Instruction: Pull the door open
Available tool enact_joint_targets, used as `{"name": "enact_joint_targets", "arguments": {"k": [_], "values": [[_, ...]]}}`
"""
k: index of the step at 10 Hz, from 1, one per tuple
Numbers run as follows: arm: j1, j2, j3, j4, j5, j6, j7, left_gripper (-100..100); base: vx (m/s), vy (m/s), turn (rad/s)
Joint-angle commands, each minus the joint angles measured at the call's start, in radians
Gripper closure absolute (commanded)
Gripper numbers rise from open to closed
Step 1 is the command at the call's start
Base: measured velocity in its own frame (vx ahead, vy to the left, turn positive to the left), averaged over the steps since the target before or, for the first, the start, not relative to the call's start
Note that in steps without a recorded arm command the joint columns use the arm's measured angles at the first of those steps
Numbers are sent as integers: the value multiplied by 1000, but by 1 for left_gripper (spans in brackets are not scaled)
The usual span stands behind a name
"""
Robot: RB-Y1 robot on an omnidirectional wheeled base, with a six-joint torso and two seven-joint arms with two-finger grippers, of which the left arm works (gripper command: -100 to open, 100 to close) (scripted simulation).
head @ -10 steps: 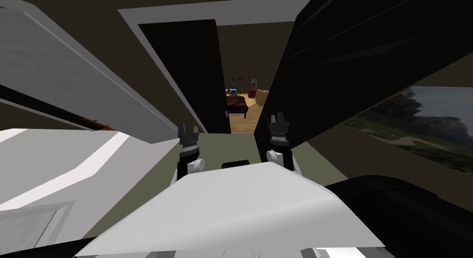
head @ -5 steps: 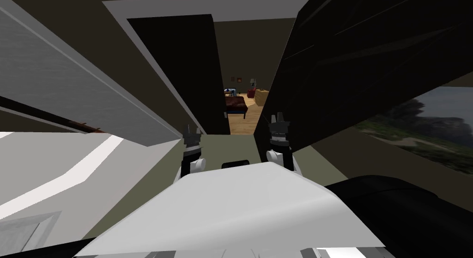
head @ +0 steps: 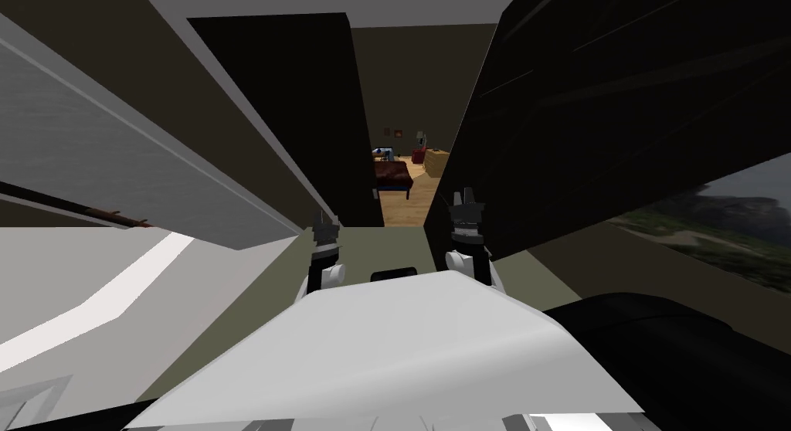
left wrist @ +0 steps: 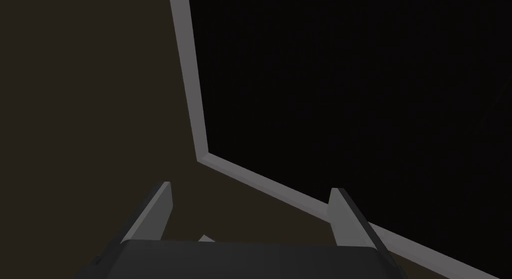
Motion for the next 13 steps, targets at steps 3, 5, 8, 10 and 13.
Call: {"name": "enact_joint_targets", "arguments": {"k": [3, 5, 8, 10, 13], "values": [[-25, 12, -3, 82, 1, -20, 1, -100, 96, -7, -37], [-40, 20, -4, 130, 2, -31, 2, -100, 103, -1, -40], [-63, 31, -5, 204, 3, -48, 4, -100, 95, -10, -41], [-80, 38, -5, 255, 4, -60, 5, -100, 104, -8, -45], [-104, 49, -6, 332, 6, -78, 7, -100, 108, -2, -44]]}}
